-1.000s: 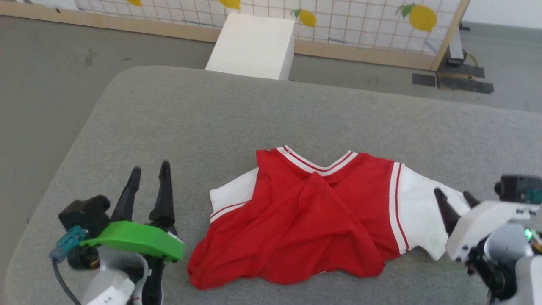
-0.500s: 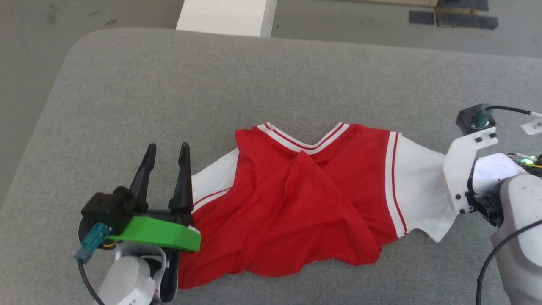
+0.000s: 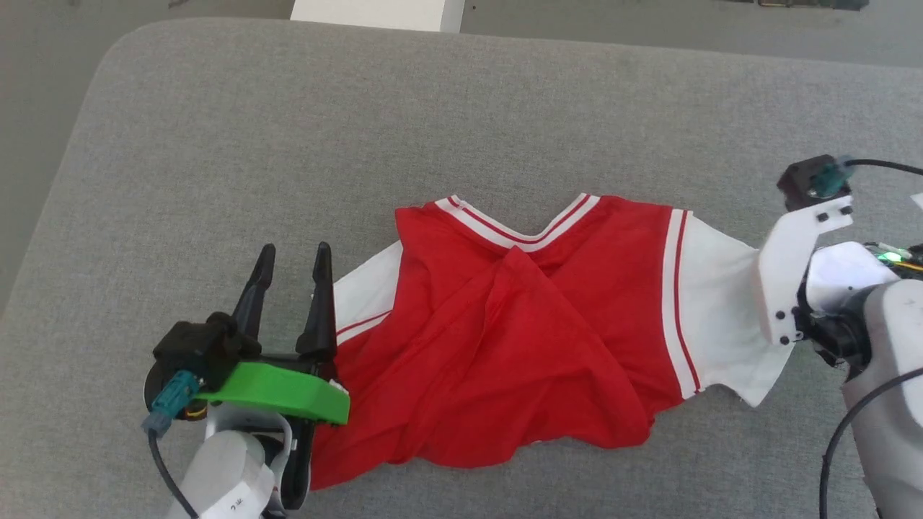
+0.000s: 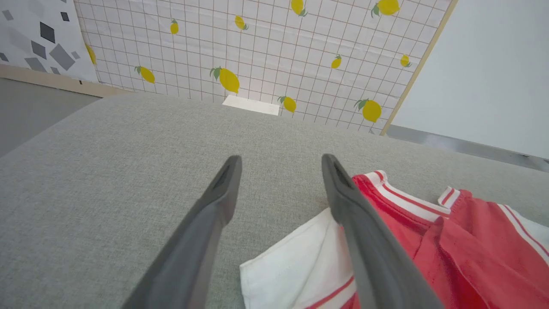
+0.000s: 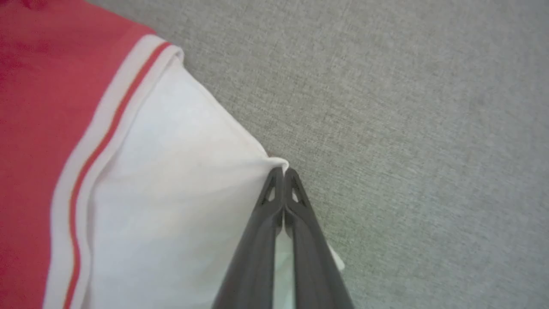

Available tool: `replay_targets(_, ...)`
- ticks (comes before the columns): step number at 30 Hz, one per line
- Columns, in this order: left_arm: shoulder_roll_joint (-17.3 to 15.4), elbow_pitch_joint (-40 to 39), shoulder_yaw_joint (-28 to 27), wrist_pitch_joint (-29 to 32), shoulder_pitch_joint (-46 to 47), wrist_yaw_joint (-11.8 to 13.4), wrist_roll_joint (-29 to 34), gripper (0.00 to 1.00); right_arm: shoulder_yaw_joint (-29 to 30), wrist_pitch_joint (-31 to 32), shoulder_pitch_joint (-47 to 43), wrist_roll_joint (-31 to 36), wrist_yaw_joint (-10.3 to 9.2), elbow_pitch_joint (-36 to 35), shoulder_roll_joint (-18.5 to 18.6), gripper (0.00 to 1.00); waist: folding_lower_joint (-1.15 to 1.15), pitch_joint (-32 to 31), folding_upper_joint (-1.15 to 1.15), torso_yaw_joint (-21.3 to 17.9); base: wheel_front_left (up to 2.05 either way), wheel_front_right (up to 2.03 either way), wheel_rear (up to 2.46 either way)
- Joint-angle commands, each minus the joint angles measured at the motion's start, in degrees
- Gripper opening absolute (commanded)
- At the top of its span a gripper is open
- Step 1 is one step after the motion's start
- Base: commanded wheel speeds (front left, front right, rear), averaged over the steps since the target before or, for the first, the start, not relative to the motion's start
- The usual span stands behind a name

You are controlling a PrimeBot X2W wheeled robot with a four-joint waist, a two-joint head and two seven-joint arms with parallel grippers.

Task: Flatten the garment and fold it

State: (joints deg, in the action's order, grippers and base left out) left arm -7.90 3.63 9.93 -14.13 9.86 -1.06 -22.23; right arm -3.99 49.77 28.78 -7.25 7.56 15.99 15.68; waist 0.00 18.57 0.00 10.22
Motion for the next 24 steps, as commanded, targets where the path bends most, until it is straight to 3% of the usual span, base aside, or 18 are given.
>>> replay_targets(1, -0.26, 0.39, 0.21, 0.74, 1.5, -0.52, 0.47, 1.0, 1.65, -1.13, -1.63, -0.57, -0.08, -0.32, -0.33, 0.0, 0.0, -0.72, 0.0, -0.33, 0.0, 0.0, 0.0)
replay_targets(8, -3.01, 4.06, 2.39, 15.82, 8.0, -1.21, -0.63, 1.0, 6.75, -3.04, -6.25, -0.74, -0.08, -8.09, -2.01, 0.0, 0.0, -2.26, 0.0, -1.38, 0.0, 0.0, 0.0)
replay_targets(11, -4.58, 8.19, 4.02, 28.37, 11.63, -0.22, -0.89, 1.0, 6.56, -2.59, -7.81, -0.64, -0.08, -10.37, -3.0, 0.0, 0.0, -2.12, 0.0, -2.23, 0.0, 0.0, 0.0)
replay_targets(15, -7.1, 12.05, 8.0, 41.98, 16.25, -1.61, 0.3, 1.0, 5.27, -2.27, -8.42, -0.55, -0.08, -11.99, -3.58, 0.0, 0.0, -1.43, 0.0, -3.35, 0.0, 0.0, 0.0)
replay_targets(22, -8.47, 18.68, 14.05, 53.59, 19.88, -4.1, 1.82, 1.0, 3.41, -2.33, -8.36, -1.16, -0.08, -13.97, -3.07, 0.0, 0.0, -0.62, 0.0, -4.47, 0.0, 0.0, 0.0)
replay_targets(23, -8.29, 19.59, 14.37, 54.45, 19.79, -4.29, 1.38, 0.7, 3.11, -2.38, -8.35, -1.35, -0.08, -14.13, -3.01, 0.0, 0.0, -0.62, 0.0, -4.65, 0.0, 0.0, 0.0)
replay_targets(24, -7.9, 20.43, 14.53, 55.04, 19.67, -4.58, 0.48, 0.19, 2.91, -2.52, -8.32, -1.55, -0.08, -14.3, -2.91, 0.0, 0.0, -0.61, 0.0, -4.8, 0.0, 0.0, 0.0)
